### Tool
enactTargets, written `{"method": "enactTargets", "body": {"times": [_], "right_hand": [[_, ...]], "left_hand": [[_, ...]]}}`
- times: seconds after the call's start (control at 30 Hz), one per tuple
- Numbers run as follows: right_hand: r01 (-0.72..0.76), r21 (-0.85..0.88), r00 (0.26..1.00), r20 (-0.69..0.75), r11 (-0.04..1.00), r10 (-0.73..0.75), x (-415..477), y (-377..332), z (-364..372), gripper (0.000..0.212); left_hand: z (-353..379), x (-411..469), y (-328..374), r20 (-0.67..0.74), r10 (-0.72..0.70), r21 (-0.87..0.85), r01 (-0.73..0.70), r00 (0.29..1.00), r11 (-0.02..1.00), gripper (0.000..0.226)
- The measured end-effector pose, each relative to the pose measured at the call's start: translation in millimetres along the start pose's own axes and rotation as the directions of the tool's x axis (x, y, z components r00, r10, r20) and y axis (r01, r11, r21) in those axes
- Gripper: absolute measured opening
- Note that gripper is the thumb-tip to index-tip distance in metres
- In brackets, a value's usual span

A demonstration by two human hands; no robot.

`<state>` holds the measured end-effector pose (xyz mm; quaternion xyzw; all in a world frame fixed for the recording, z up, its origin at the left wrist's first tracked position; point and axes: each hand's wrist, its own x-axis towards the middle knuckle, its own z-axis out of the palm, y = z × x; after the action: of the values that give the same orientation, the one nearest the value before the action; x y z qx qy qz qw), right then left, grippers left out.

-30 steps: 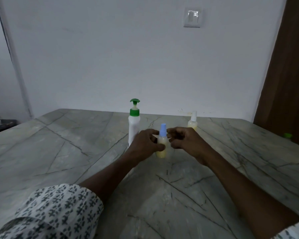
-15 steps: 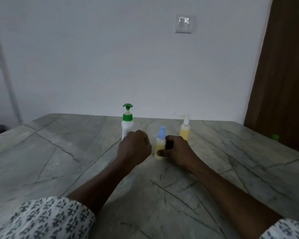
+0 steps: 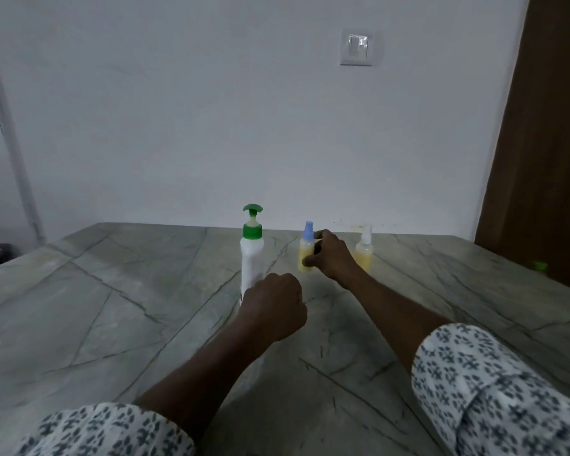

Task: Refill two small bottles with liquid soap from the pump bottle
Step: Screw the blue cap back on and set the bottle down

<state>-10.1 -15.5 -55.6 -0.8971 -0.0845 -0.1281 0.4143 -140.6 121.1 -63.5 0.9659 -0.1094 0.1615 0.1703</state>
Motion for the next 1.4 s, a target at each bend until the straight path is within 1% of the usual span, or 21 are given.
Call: {"method": "enactTargets", "body": {"times": [0.17,0.43,0.5,0.6,0.63,0.67,0.7,0.73,0.77,0.8,0.83,0.87,0.93,0.97,1.03,1.1,1.13,1.2,1.27,1.33,1.4], "right_hand": [[-0.036,-0.034,0.999,-0.008,0.999,0.035,9.3,14.4,6.4,0.074],[-0.043,-0.077,0.999,0.007,0.996,0.044,13.7,19.0,7.6,0.071],[-0.044,-0.068,0.999,0.010,0.997,0.045,14.2,21.5,8.2,0.076],[-0.044,-0.031,0.998,0.047,0.999,0.046,12.8,24.1,7.6,0.101],[-0.028,-0.060,0.999,0.043,0.998,0.031,11.2,23.9,7.4,0.101],[0.000,-0.122,1.000,0.016,0.992,0.002,9.3,23.5,7.3,0.094],[0.033,-0.202,0.998,-0.038,0.979,-0.042,6.3,22.1,6.9,0.082],[0.067,-0.273,0.988,-0.115,0.960,-0.101,1.6,18.6,5.8,0.067],[0.104,-0.310,0.964,-0.200,0.945,-0.172,-3.8,13.6,4.2,0.052],[0.146,-0.302,0.931,-0.280,0.942,-0.234,-9.8,6.9,2.5,0.038],[0.197,-0.254,0.900,-0.337,0.947,-0.277,-16.0,-1.3,0.8,0.027],[0.254,-0.188,0.877,-0.369,0.949,-0.308,-22.6,-11.8,-1.5,0.021],[0.335,-0.077,0.861,-0.378,0.939,-0.339,-34.2,-37.7,-8.4,0.019],[0.350,-0.024,0.870,-0.363,0.936,-0.334,-38.4,-52.3,-13.8,0.021],[0.350,0.103,0.905,-0.294,0.931,-0.307,-39.9,-80.4,-25.5,0.031],[0.351,0.152,0.924,-0.218,0.924,-0.315,-34.7,-106.7,-34.0,0.046],[0.350,0.123,0.927,-0.185,0.929,-0.325,-30.5,-118.3,-36.8,0.053],[0.324,0.007,0.942,-0.090,0.946,-0.322,-23.3,-138.6,-40.6,0.061],[0.288,-0.075,0.958,0.009,0.955,-0.288,-18.1,-153.8,-42.8,0.059],[0.251,-0.107,0.967,0.077,0.962,-0.243,-15.2,-162.0,-43.3,0.055],[0.227,-0.119,0.968,0.138,0.966,-0.211,-15.6,-165.2,-42.1,0.048]], "left_hand": [[0.5,1.3,2.3,0.003,0.037,0.060,-0.037,0.999,0.998,0.019],[2.4,3.1,4.4,0.002,0.043,0.070,-0.043,0.999,0.997,0.018],[-1.1,2.1,6.1,-0.052,0.052,0.068,-0.048,0.997,0.997,0.018],[-9.4,0.6,10.6,-0.235,0.073,-0.004,-0.076,0.969,0.997,0.017],[-12.5,-0.5,12.4,-0.338,0.069,-0.049,-0.091,0.939,0.995,0.015],[-16.0,-1.6,14.2,-0.467,0.055,-0.100,-0.114,0.882,0.988,0.011],[-19.6,-2.4,15.6,-0.600,0.027,-0.149,-0.145,0.799,0.978,0.006],[-22.4,-2.4,15.4,-0.712,-0.023,-0.202,-0.173,0.702,0.964,0.008],[-24.5,-1.2,13.5,-0.784,-0.100,-0.266,-0.186,0.613,0.946,0.017],[-25.8,0.6,9.6,-0.807,-0.193,-0.342,-0.177,0.558,0.923,0.027],[-26.0,3.3,3.9,-0.788,-0.285,-0.417,-0.132,0.545,0.899,0.038],[-25.0,6.0,-2.5,-0.735,-0.366,-0.477,-0.052,0.571,0.877,0.050],[-19.7,9.3,-14.2,-0.563,-0.475,-0.537,0.138,0.676,0.832,0.075],[-16.4,10.0,-18.7,-0.475,-0.501,-0.551,0.200,0.723,0.810,0.084],[-9.1,12.4,-23.7,-0.336,-0.513,-0.586,0.251,0.790,0.770,0.091],[-3.3,16.2,-26.9,-0.255,-0.510,-0.617,0.268,0.822,0.740,0.086],[-2.4,17.5,-28.1,-0.230,-0.512,-0.638,0.270,0.827,0.722,0.081],[-3.1,20.6,-33.0,-0.181,-0.497,-0.681,0.257,0.849,0.686,0.069],[-7.9,23.0,-39.6,-0.114,-0.458,-0.716,0.247,0.881,0.653,0.061],[-14.3,25.0,-47.8,-0.038,-0.417,-0.759,0.245,0.908,0.603,0.058],[-19.2,24.1,-54.9,0.032,-0.337,-0.785,0.232,0.941,0.574,0.059]]}}
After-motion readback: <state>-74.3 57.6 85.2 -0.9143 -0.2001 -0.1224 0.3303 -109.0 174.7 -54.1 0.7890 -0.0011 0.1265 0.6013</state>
